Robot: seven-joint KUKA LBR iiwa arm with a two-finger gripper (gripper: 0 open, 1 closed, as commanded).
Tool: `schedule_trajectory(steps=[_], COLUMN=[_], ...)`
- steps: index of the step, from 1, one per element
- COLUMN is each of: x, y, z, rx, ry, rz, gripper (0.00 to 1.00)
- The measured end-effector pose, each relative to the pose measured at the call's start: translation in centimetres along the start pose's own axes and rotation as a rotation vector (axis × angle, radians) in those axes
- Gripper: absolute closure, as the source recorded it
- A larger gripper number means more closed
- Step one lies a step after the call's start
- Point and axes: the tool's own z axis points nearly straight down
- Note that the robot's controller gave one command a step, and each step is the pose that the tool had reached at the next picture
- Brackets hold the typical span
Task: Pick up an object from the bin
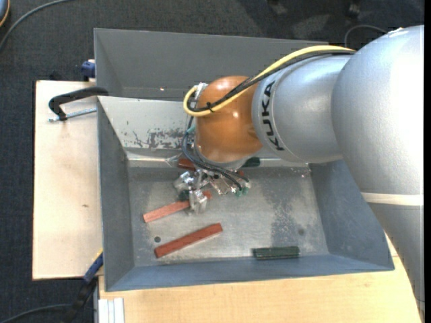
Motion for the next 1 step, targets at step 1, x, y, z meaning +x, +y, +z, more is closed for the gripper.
schedule_trajectory(steps=[1], x=[-0.38], y=[0.02], z=[-11.19], rx=[0.005], ry=[-0.012], rz=[0.001], gripper=[1.0])
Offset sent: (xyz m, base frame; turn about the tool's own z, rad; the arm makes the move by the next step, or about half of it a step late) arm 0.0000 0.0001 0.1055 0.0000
